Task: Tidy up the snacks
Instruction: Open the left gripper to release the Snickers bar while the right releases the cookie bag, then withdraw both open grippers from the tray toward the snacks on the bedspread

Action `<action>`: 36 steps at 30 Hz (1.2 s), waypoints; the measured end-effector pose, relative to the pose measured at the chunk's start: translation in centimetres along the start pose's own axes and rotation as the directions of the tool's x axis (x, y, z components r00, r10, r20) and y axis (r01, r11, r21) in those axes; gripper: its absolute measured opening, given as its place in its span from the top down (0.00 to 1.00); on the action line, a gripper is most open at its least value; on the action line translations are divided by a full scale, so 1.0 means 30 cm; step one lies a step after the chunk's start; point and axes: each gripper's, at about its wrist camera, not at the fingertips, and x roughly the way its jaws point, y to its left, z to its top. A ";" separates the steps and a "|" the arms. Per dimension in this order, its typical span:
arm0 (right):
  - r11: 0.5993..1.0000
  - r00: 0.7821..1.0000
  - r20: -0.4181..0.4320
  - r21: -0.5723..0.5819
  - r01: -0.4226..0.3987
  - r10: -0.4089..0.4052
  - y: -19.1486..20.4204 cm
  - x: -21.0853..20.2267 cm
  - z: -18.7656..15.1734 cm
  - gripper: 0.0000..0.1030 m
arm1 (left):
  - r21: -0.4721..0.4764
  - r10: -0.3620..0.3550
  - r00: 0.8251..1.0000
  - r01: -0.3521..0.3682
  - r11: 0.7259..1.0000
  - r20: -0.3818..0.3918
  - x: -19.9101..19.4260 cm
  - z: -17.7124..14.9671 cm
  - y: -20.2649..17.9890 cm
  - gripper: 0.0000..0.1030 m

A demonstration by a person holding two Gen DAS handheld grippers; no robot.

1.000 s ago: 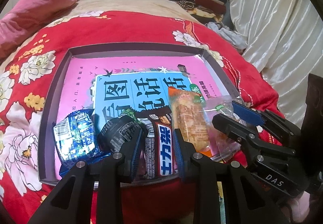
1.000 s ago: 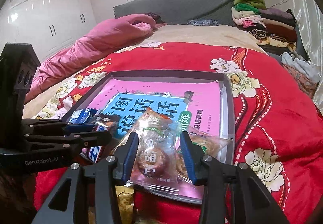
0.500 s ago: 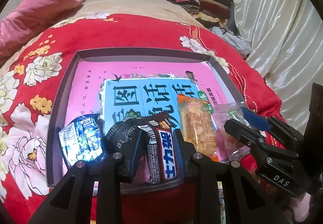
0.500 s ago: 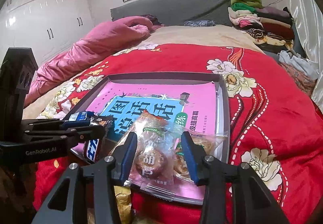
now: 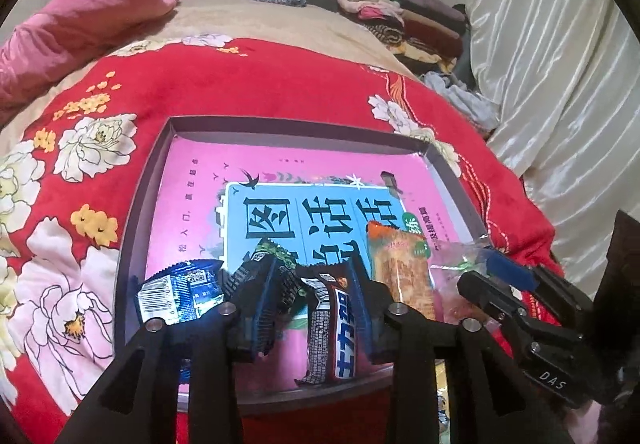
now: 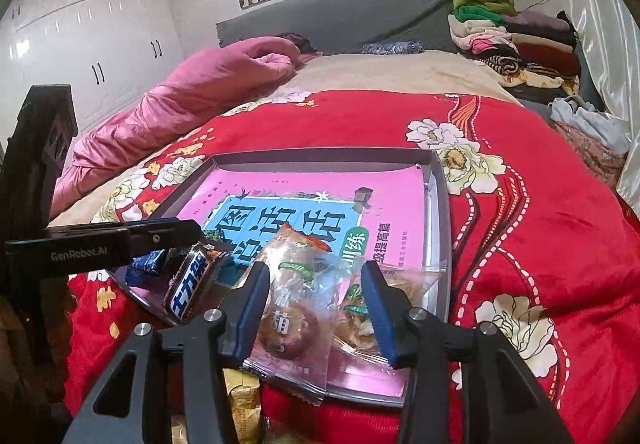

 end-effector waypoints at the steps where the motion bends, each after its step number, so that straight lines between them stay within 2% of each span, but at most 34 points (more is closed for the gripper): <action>1: 1.000 1.000 0.002 0.000 0.001 -0.001 0.000 -0.002 0.001 0.53 | -0.003 -0.002 1.000 0.002 1.000 0.000 -0.003 0.001 0.003 0.60; 4: 1.000 1.000 0.011 0.005 0.002 -0.002 -0.002 -0.008 0.004 0.51 | -0.012 -0.010 1.000 0.010 1.000 0.004 -0.013 0.002 0.006 0.58; 12: 1.000 1.000 0.029 0.026 -0.001 0.001 -0.013 -0.024 0.010 0.45 | -0.007 -0.025 1.000 0.025 1.000 0.019 -0.054 0.003 -0.009 0.41; 16: 1.000 0.999 0.048 0.026 -0.003 0.002 -0.011 -0.038 0.016 0.40 | 0.009 -0.032 0.999 0.032 0.999 0.020 -0.070 -0.001 -0.029 0.38; 18: 1.000 0.998 0.059 0.025 -0.004 0.002 -0.011 -0.046 0.019 0.38 | 0.014 -0.033 0.999 0.032 0.999 0.023 -0.077 -0.004 -0.035 0.31; 21: 1.000 0.998 0.068 0.027 -0.002 0.000 -0.012 -0.053 0.022 0.37 | 0.017 -0.039 0.999 0.039 0.999 0.029 -0.091 -0.011 -0.039 0.27; 29: 1.000 0.997 0.081 0.022 0.001 -0.003 -0.008 -0.067 0.027 0.30 | 0.026 -0.052 0.998 0.052 0.998 0.022 -0.116 -0.039 -0.044 0.26; 36: 1.000 0.996 0.090 0.017 -0.007 0.005 -0.003 -0.074 0.030 0.28 | 0.037 -0.071 0.997 0.070 0.997 0.018 -0.141 -0.066 -0.053 0.26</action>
